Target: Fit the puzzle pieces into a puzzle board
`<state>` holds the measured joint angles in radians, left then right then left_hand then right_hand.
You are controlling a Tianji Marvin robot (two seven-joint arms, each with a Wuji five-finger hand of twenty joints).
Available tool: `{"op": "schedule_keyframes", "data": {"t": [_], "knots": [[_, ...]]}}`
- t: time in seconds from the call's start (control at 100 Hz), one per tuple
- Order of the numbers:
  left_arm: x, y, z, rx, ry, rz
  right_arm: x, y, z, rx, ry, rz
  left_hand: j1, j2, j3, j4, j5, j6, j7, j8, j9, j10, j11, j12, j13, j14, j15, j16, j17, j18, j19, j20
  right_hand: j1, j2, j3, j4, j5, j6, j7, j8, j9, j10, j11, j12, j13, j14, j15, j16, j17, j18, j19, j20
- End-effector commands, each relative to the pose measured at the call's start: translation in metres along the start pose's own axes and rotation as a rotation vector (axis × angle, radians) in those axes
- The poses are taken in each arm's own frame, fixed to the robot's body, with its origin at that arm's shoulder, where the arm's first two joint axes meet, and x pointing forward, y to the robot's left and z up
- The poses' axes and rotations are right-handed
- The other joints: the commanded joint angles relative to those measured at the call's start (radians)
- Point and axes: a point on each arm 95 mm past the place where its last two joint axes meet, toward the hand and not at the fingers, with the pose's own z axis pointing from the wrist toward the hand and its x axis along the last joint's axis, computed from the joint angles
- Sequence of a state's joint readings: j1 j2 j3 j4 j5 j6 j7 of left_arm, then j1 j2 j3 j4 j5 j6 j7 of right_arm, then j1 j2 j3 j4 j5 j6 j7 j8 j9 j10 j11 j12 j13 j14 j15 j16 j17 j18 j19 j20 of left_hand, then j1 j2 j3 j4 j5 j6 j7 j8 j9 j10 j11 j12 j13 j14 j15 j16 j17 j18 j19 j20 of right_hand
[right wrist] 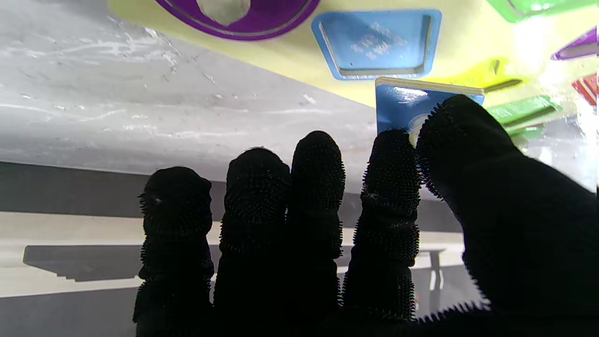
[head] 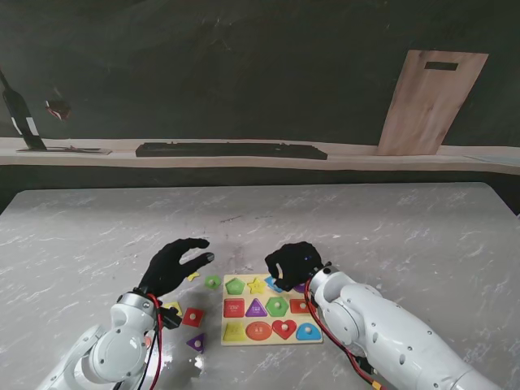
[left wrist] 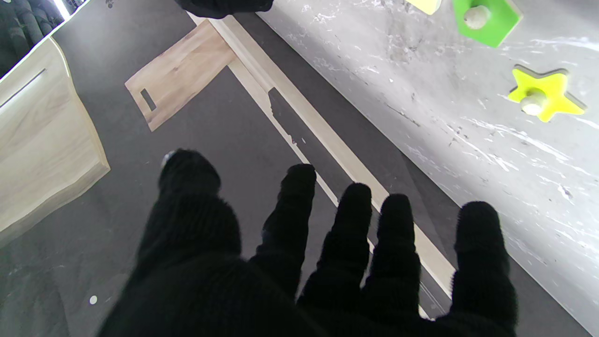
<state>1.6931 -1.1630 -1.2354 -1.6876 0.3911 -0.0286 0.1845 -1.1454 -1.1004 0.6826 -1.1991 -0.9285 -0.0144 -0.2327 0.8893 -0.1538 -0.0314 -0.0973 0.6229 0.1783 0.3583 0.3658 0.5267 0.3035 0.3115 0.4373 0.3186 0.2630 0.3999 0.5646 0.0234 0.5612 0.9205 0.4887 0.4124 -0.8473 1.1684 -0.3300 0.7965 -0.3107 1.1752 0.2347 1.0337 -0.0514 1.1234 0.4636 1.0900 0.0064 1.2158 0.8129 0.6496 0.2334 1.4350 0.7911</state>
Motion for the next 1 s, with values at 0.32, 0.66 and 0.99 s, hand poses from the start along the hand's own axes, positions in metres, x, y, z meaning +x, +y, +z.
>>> {"op": "schedule_keyframes", "data": {"t": [0.32,0.66,0.99], "knots": [[0.002,0.001,0.000,-0.005,0.002,-0.008,-0.004,-0.015,0.009,0.062,-0.009,-0.010,0.013,0.030,-0.010,0.023,0.010,-0.006,-0.012,-0.005,-0.013,-0.004,-0.008,-0.009,-0.005,0.009,-0.005,0.003,-0.011,-0.174,-0.005,-0.008,0.057,0.018,0.052,0.033,0.053,-0.064,0.025,0.002,-0.025,0.005,0.033,0.018,-0.008,-0.033,0.038,0.016,-0.008,0.004,0.019,0.013],[0.002,0.002,0.001,-0.006,0.000,-0.008,-0.006,-0.019,0.013,0.100,-0.002,-0.034,0.013,0.030,-0.010,0.023,0.010,-0.004,-0.013,-0.005,-0.012,-0.003,-0.008,-0.009,-0.005,0.009,-0.005,0.003,-0.011,-0.174,-0.006,-0.009,0.063,0.020,0.051,0.036,0.049,-0.063,0.027,0.006,-0.030,0.007,0.032,0.018,-0.011,-0.033,0.038,0.016,-0.013,0.003,0.017,0.013],[0.002,0.002,0.001,-0.008,0.000,-0.007,-0.016,-0.026,0.008,0.142,-0.007,-0.069,0.012,0.030,-0.011,0.022,0.010,-0.007,-0.012,-0.005,-0.010,-0.005,-0.007,-0.009,-0.004,0.008,-0.004,0.004,-0.010,-0.175,-0.005,-0.008,0.069,0.022,0.055,0.039,0.043,-0.069,0.025,0.009,-0.037,0.006,0.028,0.017,-0.021,-0.029,0.033,0.015,-0.021,0.003,0.013,0.014]]}}
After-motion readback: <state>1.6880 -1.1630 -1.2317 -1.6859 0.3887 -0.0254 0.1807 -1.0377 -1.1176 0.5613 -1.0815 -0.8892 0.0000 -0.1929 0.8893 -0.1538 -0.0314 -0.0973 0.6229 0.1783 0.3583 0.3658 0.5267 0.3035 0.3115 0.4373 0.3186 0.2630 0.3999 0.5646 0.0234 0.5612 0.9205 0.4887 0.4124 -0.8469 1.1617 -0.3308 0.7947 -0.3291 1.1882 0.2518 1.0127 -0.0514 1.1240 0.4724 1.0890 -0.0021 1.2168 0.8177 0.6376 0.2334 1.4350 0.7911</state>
